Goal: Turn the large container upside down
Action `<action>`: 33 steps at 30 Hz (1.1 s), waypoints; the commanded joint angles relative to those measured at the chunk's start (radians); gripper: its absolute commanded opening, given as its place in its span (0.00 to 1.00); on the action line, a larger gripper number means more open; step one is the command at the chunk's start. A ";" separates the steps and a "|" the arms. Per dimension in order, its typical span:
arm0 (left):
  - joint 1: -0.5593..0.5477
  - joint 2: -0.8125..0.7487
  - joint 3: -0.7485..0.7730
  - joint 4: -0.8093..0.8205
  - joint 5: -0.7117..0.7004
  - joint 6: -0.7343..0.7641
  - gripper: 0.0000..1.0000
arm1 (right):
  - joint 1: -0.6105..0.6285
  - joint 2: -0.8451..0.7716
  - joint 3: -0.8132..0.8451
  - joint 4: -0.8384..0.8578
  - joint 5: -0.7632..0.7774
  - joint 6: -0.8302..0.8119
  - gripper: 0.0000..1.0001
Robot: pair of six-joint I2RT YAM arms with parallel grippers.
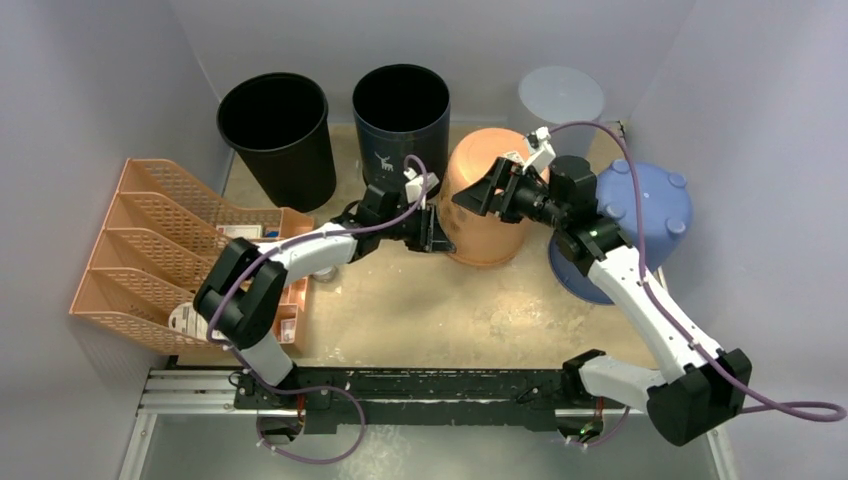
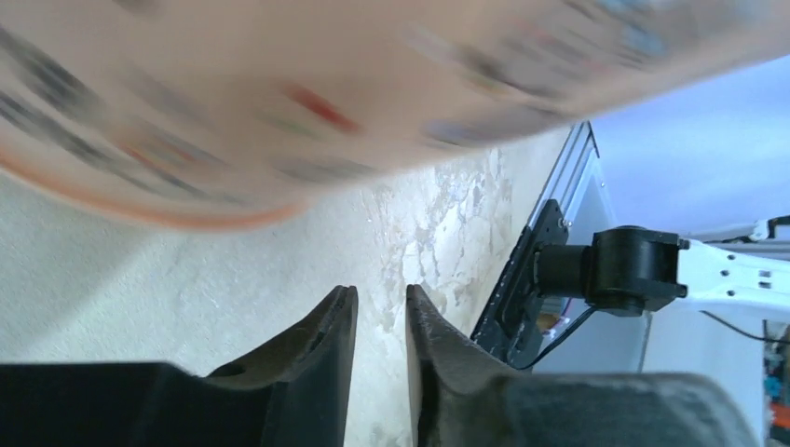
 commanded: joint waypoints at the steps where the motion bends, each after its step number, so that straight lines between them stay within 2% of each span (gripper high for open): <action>1: 0.002 -0.075 -0.039 0.049 -0.037 0.021 0.32 | -0.001 -0.001 0.045 0.011 0.053 0.000 0.97; 5: 0.002 -0.149 0.003 -0.136 -0.103 0.127 0.46 | -0.001 -0.008 0.104 -0.090 0.117 -0.059 0.97; 8: 0.012 -0.231 0.040 -0.275 -0.175 0.190 0.52 | -0.001 -0.024 0.141 -0.155 0.181 -0.098 0.97; 11: 0.028 -0.306 0.093 -0.391 -0.260 0.249 0.53 | -0.001 -0.026 0.170 -0.173 0.208 -0.124 0.98; 14: 0.073 -0.358 0.107 -0.406 -0.298 0.252 0.54 | 0.000 0.016 0.198 -0.141 0.177 -0.134 0.98; 17: 0.127 -0.381 0.099 -0.412 -0.357 0.243 0.63 | 0.008 0.071 0.244 -0.102 0.153 -0.137 0.97; 22: 0.160 -0.382 0.159 -0.504 -0.465 0.230 0.68 | 0.078 0.180 0.347 -0.067 0.187 -0.153 0.97; 25: 0.166 -0.410 0.194 -0.559 -0.553 0.264 0.74 | 0.117 0.282 0.452 -0.108 0.248 -0.184 0.96; 27: 0.167 -0.442 0.207 -0.589 -0.614 0.269 0.75 | 0.125 0.353 0.527 -0.147 0.278 -0.214 0.96; 30: 0.167 -0.505 0.200 -0.595 -0.610 0.313 0.75 | 0.131 0.464 0.650 -0.220 0.297 -0.254 0.96; 33: 0.167 -0.575 0.175 -0.604 -0.788 0.279 0.75 | 0.156 0.593 0.801 -0.315 0.382 -0.285 0.94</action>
